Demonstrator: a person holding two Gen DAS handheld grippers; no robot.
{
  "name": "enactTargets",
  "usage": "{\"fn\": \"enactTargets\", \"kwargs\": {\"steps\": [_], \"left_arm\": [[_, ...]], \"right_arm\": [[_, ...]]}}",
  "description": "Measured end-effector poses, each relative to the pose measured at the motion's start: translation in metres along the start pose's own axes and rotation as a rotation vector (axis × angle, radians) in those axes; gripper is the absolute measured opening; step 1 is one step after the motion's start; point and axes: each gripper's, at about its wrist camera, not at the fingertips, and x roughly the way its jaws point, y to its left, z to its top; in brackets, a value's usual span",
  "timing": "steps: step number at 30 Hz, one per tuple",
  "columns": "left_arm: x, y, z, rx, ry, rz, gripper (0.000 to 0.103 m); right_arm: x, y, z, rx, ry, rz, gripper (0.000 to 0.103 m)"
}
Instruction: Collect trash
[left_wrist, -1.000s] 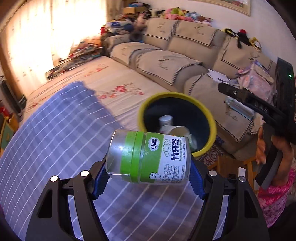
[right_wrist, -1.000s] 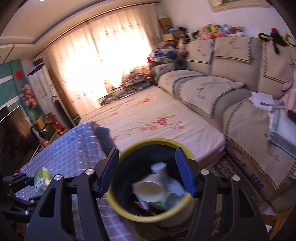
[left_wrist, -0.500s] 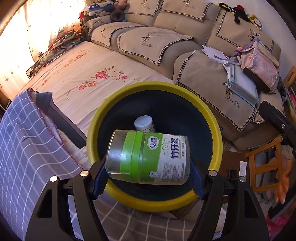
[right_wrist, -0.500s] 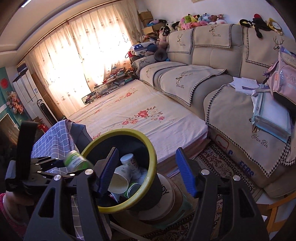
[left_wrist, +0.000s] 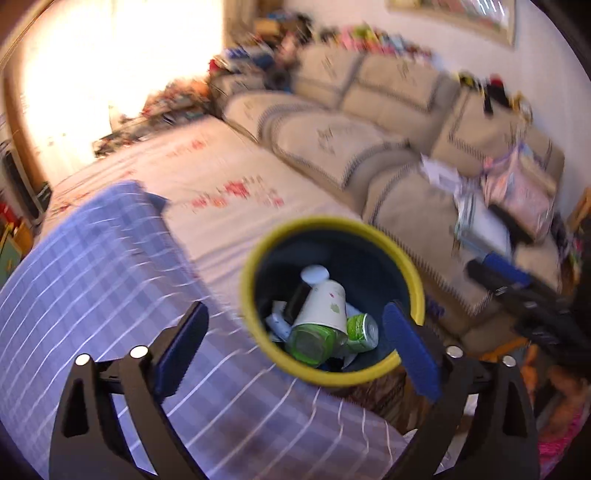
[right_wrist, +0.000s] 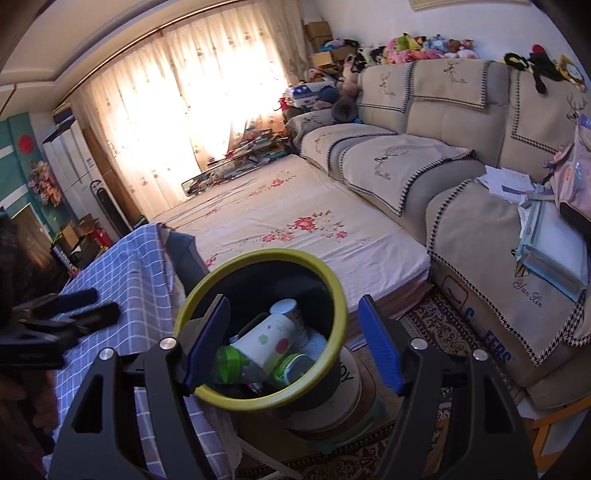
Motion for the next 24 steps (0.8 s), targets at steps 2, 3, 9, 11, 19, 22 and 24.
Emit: {"fn": "enactTargets", "kwargs": {"steps": [2, 3, 9, 11, 19, 22, 24], "left_arm": [[-0.038, 0.017, -0.015, -0.067, -0.061, 0.04, 0.098], [-0.052, 0.024, -0.023, -0.091, -0.082, 0.056, 0.098], [-0.14, 0.069, -0.09, -0.253, -0.15, 0.28, 0.098], [-0.166, 0.082, -0.113, -0.304, -0.16, 0.383, 0.098], [-0.262, 0.107, -0.191, -0.455, -0.246, 0.633, 0.098], [-0.292, 0.106, -0.216, -0.491, -0.265, 0.67, 0.098], [-0.31, 0.101, -0.228, -0.507, -0.286, 0.69, 0.098]], "right_arm": [[-0.005, 0.013, -0.003, -0.034, 0.01, 0.021, 0.072], [-0.007, 0.02, -0.005, -0.056, 0.019, 0.033, 0.074], [-0.027, 0.068, -0.02, -0.175, 0.044, 0.118, 0.089], [-0.036, 0.083, -0.026, -0.208, 0.045, 0.148, 0.093], [-0.069, 0.129, -0.036, -0.325, 0.027, 0.207, 0.096], [-0.083, 0.139, -0.036, -0.345, 0.01, 0.228, 0.096], [-0.092, 0.143, -0.036, -0.352, -0.003, 0.237, 0.096]]}}
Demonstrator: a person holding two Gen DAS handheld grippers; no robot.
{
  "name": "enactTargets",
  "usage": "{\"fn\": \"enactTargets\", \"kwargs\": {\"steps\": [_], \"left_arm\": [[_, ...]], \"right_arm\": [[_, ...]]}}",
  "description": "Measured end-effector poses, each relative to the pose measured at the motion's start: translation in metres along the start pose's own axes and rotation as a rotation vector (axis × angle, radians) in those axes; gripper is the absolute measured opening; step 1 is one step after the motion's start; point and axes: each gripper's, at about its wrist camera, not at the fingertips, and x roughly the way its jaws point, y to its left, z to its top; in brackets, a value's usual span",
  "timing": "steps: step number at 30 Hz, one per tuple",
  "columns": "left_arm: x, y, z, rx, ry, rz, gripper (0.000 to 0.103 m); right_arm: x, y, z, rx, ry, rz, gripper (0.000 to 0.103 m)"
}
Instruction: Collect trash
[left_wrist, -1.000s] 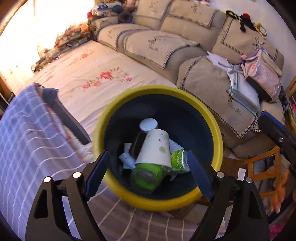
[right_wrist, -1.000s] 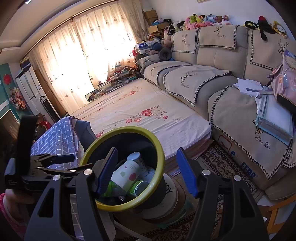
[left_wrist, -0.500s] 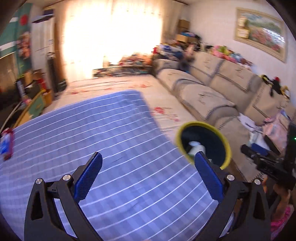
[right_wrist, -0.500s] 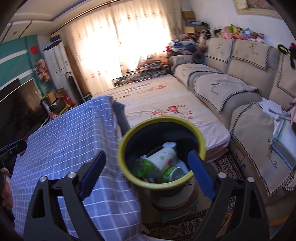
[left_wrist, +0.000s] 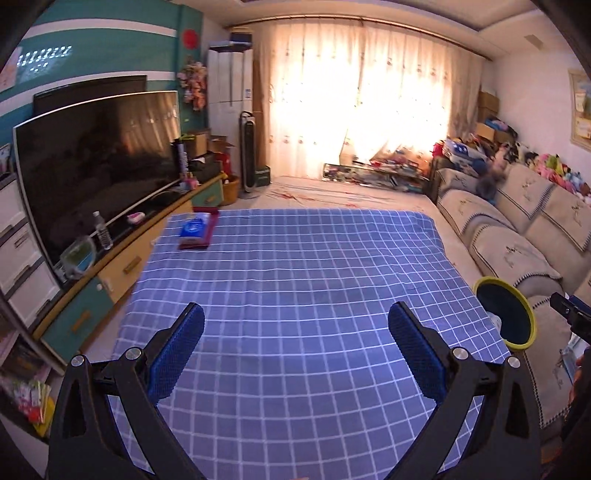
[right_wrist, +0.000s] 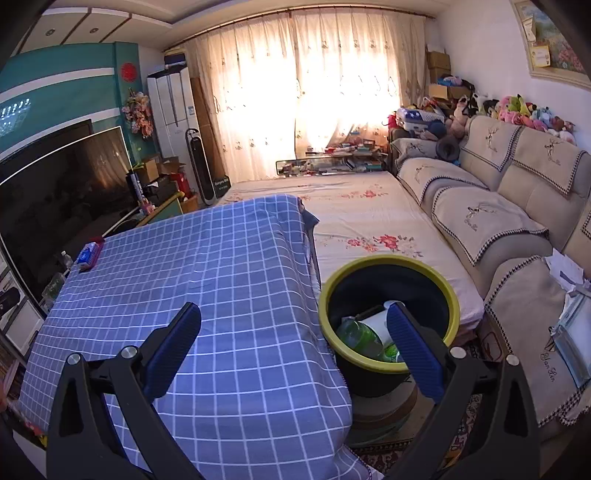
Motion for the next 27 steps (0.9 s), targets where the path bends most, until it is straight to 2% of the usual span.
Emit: {"fn": "enactTargets", "kwargs": {"steps": [5, 12, 27], "left_arm": [[-0.039, 0.019, -0.009, -0.05, -0.049, -0.002, 0.098], [-0.073, 0.013, -0.019, -0.048, -0.084, -0.011, 0.098], [-0.108, 0.012, -0.035, -0.054, -0.098, -0.028, 0.098]], "right_arm": [[-0.027, 0.012, 0.003, -0.027, -0.05, 0.006, 0.096], [-0.059, 0.014, -0.005, -0.041, -0.1, -0.014, 0.096], [-0.086, 0.018, -0.016, -0.062, -0.131, -0.004, 0.096]]}}
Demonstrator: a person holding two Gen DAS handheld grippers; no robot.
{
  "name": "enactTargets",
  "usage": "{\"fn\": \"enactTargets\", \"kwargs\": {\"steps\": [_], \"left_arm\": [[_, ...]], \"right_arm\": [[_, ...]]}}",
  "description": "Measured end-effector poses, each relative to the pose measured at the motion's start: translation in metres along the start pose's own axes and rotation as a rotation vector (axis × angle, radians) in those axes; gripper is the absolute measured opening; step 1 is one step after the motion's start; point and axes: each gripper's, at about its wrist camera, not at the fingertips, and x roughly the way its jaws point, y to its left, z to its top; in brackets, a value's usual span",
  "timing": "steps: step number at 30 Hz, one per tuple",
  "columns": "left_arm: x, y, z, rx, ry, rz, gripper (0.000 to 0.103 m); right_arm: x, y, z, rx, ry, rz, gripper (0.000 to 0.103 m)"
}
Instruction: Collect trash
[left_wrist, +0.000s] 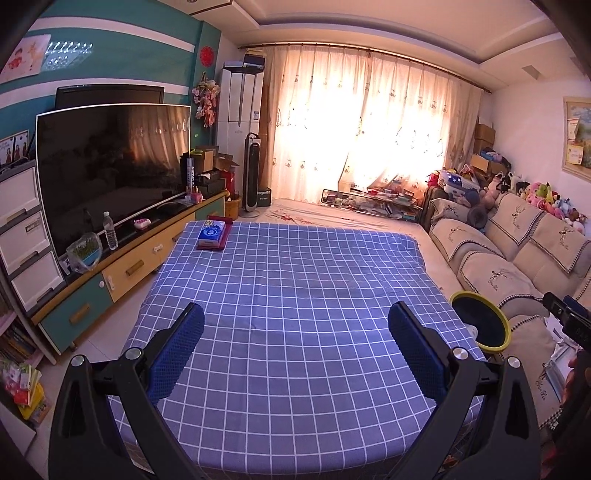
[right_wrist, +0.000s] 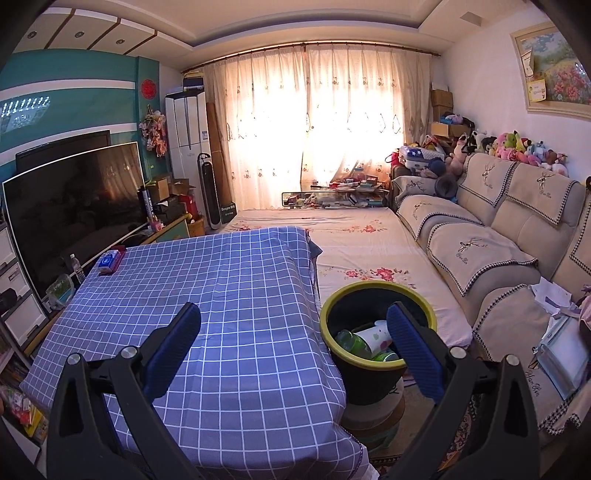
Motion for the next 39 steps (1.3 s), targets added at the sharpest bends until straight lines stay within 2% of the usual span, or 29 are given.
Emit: {"fn": "enactTargets", "kwargs": {"steps": [12, 39], "left_arm": [[-0.008, 0.003, 0.003, -0.009, -0.014, 0.001, 0.098], [0.004, 0.006, 0.0, -0.018, 0.005, -0.007, 0.098]], "right_arm": [[-0.009, 0.0, 0.003, 0.002, -0.024, 0.011, 0.096], [-0.001, 0.004, 0.0, 0.014, -0.015, 0.021, 0.096]]}}
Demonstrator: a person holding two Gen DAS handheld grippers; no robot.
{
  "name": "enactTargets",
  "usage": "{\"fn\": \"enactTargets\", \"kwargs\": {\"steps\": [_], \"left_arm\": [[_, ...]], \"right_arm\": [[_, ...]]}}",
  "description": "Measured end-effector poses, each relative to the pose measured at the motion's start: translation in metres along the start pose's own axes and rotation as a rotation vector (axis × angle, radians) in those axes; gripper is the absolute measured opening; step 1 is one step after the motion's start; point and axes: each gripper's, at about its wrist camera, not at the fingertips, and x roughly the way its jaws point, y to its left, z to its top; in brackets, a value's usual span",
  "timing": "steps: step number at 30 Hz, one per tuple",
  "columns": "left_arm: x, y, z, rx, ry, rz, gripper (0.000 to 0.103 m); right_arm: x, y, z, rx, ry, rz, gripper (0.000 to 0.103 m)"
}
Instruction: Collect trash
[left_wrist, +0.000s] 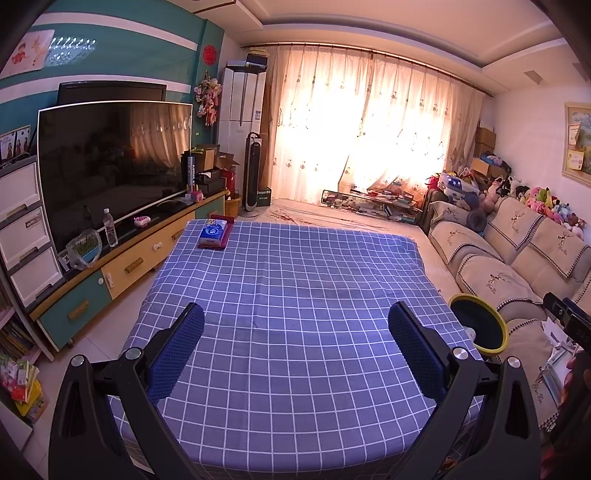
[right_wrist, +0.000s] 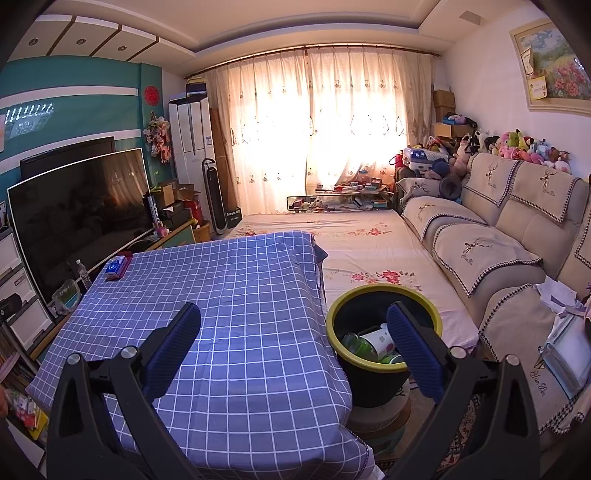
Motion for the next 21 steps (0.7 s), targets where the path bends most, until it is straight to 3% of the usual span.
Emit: {"fn": "enactTargets", "kwargs": {"steps": [21], "left_arm": [[0.0035, 0.0004, -0.0029, -0.007, 0.009, -0.008, 0.098]], "right_arm": [[0.0055, -0.0022, -0.0043, 0.0, 0.011, 0.003, 0.096]]}}
